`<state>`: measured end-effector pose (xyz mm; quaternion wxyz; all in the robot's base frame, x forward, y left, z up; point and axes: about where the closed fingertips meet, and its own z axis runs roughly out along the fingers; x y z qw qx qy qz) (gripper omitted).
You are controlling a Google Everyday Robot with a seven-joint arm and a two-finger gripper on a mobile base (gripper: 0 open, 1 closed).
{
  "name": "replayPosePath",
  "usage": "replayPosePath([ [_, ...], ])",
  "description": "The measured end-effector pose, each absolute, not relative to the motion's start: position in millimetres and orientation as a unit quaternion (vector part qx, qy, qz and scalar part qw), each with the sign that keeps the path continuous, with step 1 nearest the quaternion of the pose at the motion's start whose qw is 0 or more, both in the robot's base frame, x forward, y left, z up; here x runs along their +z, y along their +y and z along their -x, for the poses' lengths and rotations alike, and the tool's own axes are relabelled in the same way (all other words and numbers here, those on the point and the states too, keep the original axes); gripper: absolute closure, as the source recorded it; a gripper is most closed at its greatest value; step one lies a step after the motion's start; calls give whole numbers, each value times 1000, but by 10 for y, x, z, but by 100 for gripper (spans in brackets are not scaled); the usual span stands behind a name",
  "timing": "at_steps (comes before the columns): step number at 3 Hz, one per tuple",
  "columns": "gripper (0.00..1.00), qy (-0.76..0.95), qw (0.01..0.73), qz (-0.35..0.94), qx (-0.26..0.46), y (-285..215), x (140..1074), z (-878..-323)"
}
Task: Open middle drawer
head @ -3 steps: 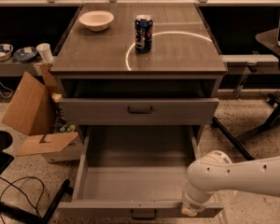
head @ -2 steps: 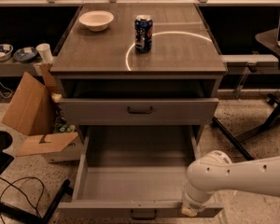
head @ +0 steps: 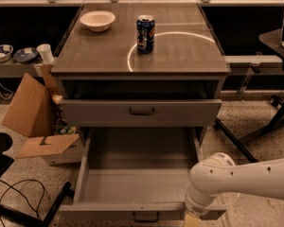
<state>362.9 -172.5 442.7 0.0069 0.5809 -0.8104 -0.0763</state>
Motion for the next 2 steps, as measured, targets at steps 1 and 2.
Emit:
replayPosePath([
  [1, 0, -821, 11, -567, -63, -1845, 4711, -3601],
  [2, 0, -837, 3, -546, -47, -2022, 5313, -3510],
])
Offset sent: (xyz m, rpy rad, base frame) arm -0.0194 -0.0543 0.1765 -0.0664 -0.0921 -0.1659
